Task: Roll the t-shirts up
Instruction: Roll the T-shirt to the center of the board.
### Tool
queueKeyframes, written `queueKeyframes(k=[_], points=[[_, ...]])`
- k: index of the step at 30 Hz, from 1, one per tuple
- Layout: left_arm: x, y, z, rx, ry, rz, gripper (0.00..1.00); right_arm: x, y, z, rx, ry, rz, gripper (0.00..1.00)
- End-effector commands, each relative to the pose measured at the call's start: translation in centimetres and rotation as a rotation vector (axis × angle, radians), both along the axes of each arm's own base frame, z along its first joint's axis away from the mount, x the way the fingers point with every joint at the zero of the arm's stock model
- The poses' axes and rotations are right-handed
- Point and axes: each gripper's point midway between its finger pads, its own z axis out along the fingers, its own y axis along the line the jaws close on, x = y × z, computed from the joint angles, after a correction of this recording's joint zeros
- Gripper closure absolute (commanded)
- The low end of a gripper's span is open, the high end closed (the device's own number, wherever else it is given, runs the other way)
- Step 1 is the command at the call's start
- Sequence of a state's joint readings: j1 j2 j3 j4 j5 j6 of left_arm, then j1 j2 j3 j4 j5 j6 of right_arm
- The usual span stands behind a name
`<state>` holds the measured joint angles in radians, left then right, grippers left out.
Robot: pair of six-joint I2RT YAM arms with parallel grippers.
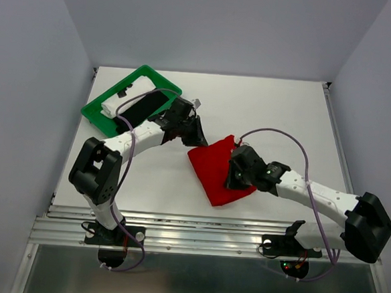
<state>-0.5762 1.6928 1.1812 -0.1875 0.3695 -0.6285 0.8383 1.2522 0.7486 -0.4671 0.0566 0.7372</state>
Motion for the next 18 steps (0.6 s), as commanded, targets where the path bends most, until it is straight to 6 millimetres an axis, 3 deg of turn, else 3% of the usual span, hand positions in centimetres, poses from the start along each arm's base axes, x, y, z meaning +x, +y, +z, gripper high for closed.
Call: queueKeyframes(k=[1,2,8,12,14,18], points=[[0.1,-0.2,1.6,-0.014,-0.037,-0.010,0.94,2.1,1.8,2.9,0.056,-0.081,-0.002,0.97],[-0.2,-0.1,0.8,-0.006,-0.016,-0.009,1.00,2.5,2.3,3.2,0.064,-0.085,-0.008,0.97],[-1.1,0.2,-2.2,0.017,0.040,-0.001,1.00,4.6,3.8,1.8,0.064,-0.090,-0.057,0.97],[-1.5,0.0,-3.6,0.022,0.062,-0.008,1.00,4.9,2.7,-1.1,-0.023,-0.070,-0.103,0.96],[-1.4,0.0,-4.4,0.027,0.071,-0.010,1.00,4.5,1.8,-3.3,-0.076,-0.040,-0.117,0.97],[-1.5,-0.2,-6.8,0.047,0.109,-0.023,1.00,3.6,0.7,-5.5,-0.119,-0.003,-0.133,0.98]])
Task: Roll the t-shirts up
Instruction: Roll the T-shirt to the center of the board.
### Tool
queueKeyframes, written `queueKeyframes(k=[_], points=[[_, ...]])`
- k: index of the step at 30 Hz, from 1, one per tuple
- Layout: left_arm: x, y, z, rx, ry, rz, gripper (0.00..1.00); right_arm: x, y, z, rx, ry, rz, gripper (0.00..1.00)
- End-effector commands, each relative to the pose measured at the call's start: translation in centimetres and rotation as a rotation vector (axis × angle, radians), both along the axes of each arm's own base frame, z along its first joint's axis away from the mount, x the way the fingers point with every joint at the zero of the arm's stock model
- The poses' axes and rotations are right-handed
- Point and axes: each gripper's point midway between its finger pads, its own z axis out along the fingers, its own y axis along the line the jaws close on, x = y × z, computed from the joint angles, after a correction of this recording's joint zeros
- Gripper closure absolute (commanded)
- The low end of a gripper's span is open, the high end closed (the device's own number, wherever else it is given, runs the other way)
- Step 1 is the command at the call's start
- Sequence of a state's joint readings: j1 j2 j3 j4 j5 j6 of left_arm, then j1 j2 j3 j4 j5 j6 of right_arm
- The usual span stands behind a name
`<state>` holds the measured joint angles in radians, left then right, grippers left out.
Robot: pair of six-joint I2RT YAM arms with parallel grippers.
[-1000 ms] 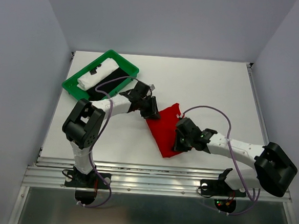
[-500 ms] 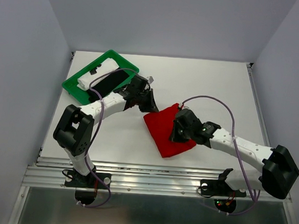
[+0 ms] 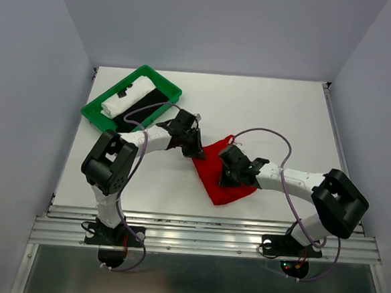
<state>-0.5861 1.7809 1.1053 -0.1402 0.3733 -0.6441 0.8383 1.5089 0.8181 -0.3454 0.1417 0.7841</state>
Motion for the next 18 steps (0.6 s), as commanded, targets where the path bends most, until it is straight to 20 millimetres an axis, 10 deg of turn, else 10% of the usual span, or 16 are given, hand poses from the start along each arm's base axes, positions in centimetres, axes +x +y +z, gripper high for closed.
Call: queueKeyframes(k=[1,10,18], points=[[0.2,-0.6,-1.6,-0.005,0.003,-0.021,1.00,0.0,-1.3,-1.8,-0.047,-0.003,-0.048,0.98],[1.6,-0.6,1.1,0.027,-0.072,-0.046,1.00,0.0,-0.3,5.2,-0.038,-0.145,0.044,0.93],[4.2,2.0,8.6,0.059,-0.214,0.024,0.91,-2.4,0.8,8.1,-0.254,-0.249,0.187,0.55]])
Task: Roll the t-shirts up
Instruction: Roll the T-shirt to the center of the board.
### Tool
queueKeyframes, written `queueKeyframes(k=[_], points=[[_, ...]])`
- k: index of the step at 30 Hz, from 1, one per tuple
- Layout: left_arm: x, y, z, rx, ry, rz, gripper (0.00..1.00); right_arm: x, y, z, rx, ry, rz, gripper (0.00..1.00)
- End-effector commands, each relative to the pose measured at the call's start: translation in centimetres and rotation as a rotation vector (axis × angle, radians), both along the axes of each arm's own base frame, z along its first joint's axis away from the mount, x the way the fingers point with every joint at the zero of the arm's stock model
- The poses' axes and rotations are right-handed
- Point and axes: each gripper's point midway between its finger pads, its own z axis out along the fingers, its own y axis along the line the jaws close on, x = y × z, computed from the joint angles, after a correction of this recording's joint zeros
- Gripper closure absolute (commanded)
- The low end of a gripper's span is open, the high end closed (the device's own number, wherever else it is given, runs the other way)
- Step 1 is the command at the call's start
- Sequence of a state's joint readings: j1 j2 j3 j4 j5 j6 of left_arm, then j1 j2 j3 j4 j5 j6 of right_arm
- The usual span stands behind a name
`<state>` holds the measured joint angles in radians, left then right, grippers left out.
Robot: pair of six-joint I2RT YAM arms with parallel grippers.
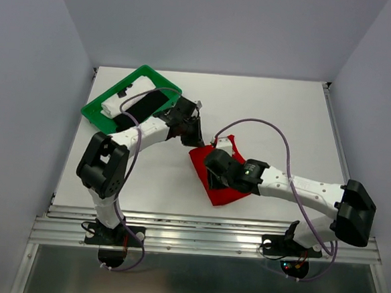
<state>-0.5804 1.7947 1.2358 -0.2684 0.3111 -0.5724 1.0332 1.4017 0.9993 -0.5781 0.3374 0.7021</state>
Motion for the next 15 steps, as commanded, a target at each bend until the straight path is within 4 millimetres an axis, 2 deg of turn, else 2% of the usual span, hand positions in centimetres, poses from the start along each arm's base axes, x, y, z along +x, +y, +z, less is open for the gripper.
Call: queueKeyframes(k=[1,4,5,6,9,11,15], points=[[2.3,2.2,7.5,-0.013,-0.172,0.039,0.89,-1.2,-0.7,0.5,-0.177,-0.078,0.050,0.47],[2.9,4.3,8.7,-0.015,-0.190,0.081,0.86,-1.9,-0.6,-0.3,-0.245,-0.092,0.072,0.35],[2.9,4.9,8.8,-0.013,-0.189,0.091,0.85,-2.1,-0.4,-0.5,-0.264,-0.095,0.082,0.27],[2.9,5.5,8.5,-0.007,-0.185,0.100,0.85,-2.6,-0.2,-1.4,-0.310,-0.094,0.106,0.25],[2.7,7.2,8.1,0.004,-0.171,0.129,0.82,-3.4,0.6,-2.3,-0.359,-0.107,0.143,0.23],[2.3,8.0,7.6,0.004,-0.158,0.143,0.78,-3.5,0.7,-3.5,-0.402,-0.103,0.138,0.23],[1.2,8.0,7.0,-0.013,-0.141,0.139,0.66,-3.4,0.6,-5.4,-0.453,-0.115,0.130,0.31]])
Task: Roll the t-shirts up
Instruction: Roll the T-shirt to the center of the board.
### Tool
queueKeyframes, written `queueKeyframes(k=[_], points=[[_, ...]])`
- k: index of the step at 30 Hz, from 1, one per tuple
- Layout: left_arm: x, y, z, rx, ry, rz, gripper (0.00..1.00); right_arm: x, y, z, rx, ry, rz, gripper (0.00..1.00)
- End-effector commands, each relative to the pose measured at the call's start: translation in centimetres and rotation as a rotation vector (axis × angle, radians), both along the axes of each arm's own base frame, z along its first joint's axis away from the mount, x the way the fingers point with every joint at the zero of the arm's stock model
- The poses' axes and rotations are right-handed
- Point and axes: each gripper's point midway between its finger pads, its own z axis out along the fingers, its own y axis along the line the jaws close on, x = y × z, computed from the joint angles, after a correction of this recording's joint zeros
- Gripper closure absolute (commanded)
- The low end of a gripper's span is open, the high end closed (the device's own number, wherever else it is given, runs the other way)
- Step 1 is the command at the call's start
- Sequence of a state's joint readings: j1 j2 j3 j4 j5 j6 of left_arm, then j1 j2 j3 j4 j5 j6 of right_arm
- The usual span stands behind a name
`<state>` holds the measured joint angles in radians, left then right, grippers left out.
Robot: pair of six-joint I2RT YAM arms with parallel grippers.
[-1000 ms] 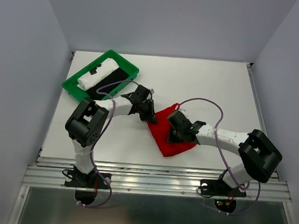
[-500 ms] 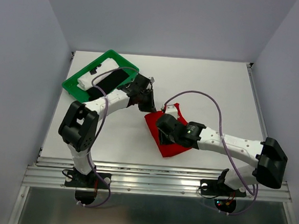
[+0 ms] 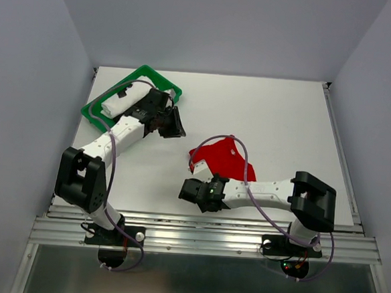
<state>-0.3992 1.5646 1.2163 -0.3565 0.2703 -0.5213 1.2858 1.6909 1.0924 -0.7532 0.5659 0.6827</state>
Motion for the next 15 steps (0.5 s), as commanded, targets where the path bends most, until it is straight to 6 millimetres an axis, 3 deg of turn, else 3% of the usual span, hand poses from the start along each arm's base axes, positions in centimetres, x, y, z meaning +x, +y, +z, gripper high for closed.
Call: queueKeyframes(k=[1,6,7,9,13,15], points=[[-2.0,0.0,0.1,-0.016,0.006,-0.031,0.58,1.0,-0.1,-0.2,-0.029,-0.075,-0.029,0.35],[-3.8,0.0,-1.9,-0.045,0.051,-0.042,0.44,1.5,-1.0,-2.7,-0.090,-0.104,-0.052,0.43],[-4.4,-0.1,-2.5,-0.064,0.062,-0.050,0.40,1.5,-1.1,-2.9,-0.092,-0.106,-0.054,0.54],[-5.0,-0.2,-2.9,-0.079,0.068,-0.056,0.37,1.5,-0.5,-2.6,-0.044,-0.106,-0.053,0.66],[-6.1,-0.9,-3.7,-0.125,0.063,-0.074,0.20,1.4,0.2,-1.4,0.047,-0.112,-0.043,0.92],[-7.1,-1.1,-4.8,-0.147,0.094,-0.072,0.15,1.3,0.4,-0.7,0.088,-0.114,-0.034,0.98]])
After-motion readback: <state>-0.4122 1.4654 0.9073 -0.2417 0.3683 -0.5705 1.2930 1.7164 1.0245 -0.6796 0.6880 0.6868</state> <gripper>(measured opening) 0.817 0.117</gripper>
